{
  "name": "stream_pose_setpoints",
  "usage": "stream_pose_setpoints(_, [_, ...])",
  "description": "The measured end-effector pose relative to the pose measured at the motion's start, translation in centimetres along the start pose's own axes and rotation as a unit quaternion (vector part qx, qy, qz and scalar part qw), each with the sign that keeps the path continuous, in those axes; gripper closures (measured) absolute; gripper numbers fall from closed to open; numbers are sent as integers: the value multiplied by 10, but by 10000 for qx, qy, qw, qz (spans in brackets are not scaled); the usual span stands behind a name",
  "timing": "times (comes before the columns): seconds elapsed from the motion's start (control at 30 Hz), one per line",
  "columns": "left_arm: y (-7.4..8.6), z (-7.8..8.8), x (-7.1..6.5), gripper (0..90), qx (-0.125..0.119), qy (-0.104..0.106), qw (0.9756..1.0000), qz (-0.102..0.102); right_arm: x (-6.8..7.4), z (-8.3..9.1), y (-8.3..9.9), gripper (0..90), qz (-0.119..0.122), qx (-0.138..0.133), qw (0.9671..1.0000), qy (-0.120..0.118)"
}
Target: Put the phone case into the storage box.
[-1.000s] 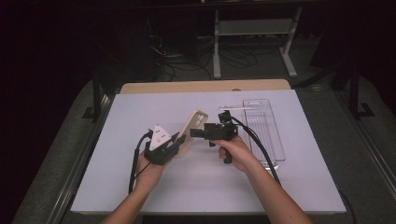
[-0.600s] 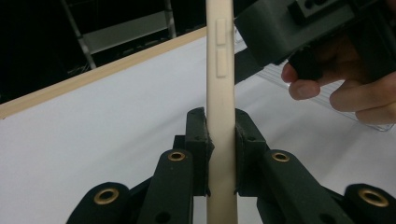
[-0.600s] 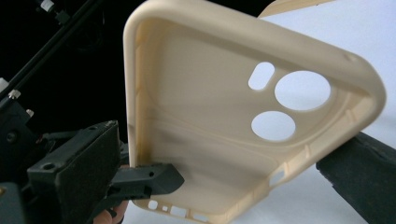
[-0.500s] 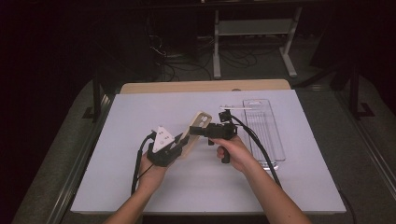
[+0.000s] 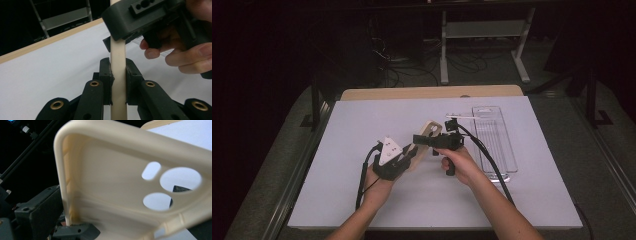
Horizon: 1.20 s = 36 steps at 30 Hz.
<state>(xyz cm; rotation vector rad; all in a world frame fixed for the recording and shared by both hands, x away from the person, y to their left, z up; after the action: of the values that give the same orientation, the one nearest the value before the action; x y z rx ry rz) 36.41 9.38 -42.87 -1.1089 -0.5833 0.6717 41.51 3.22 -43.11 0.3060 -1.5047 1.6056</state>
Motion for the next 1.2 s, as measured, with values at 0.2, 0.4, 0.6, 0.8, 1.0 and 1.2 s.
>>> stream_pose_setpoints(0.2, [0,-1,-3,789,-7,-1,10000,64,0,0,-1,0,-55,-70,10000,-18])
stream_pose_setpoints(0.4, [-1,-1,-4,789,-5,16,10000,-7,-1,-1,-1,0,-74,-77,9999,24])
stream_pose_setpoints(0.6, [0,-2,-6,789,-17,41,10000,28,-1,-1,1,4,-53,0,10000,58])
stream_pose_setpoints(0.8, [0,-2,-6,788,-18,48,10000,47,-2,-1,1,21,-37,5,10000,92])
stream_pose_setpoints(1.0, [1,-2,-7,785,0,66,10000,57,-3,0,0,30,-6,-6,9999,112])
stream_pose_setpoints(1.2, [2,-2,-6,775,60,96,9999,16,-3,0,0,45,0,-30,9999,149])
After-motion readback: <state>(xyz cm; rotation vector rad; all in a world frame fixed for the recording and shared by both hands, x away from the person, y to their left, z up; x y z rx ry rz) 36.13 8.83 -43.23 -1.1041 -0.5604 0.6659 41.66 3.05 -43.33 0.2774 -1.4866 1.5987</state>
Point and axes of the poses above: each handheld gripper's, and its own axes: z roughly backward along the jaws, y roughly out of its underside, x roughly to its left, the point moved 10 cm from there along -z, roughly forward along the jaws, and after that the axes turned 3 degrees about -x, right-handed, at the moved point
